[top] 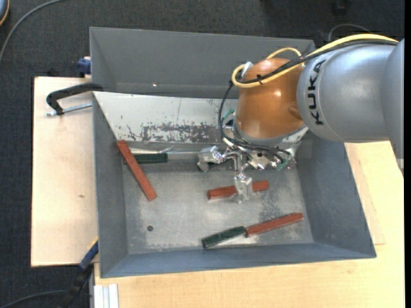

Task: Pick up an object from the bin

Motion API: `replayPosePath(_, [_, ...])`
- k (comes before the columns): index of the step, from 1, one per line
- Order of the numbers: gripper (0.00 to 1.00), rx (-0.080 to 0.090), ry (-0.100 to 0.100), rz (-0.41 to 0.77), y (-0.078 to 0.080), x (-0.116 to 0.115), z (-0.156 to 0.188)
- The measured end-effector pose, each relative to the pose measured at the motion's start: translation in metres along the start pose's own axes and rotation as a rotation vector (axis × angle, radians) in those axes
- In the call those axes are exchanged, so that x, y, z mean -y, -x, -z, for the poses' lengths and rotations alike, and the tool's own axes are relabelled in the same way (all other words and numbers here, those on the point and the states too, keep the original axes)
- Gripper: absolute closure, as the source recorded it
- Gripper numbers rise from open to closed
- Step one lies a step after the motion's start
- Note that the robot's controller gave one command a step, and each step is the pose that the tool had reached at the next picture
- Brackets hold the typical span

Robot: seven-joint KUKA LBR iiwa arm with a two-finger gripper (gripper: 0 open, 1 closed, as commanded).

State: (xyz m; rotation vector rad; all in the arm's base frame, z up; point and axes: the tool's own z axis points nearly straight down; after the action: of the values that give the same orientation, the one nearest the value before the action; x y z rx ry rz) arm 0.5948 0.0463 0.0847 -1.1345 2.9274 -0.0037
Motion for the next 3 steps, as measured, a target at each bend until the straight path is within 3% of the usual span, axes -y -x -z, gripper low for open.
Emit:
replayPosePath(1, [1.00,0.001,0.003,0.003,0.002,-0.003,0.000])
replayPosePath(2, [1.00,0.012,-0.006,0.035,-0.008,-0.010,0.139])
replayPosePath(3, [0.00,0.005,0.001,0.035,-0.009,-0.011,0.133])
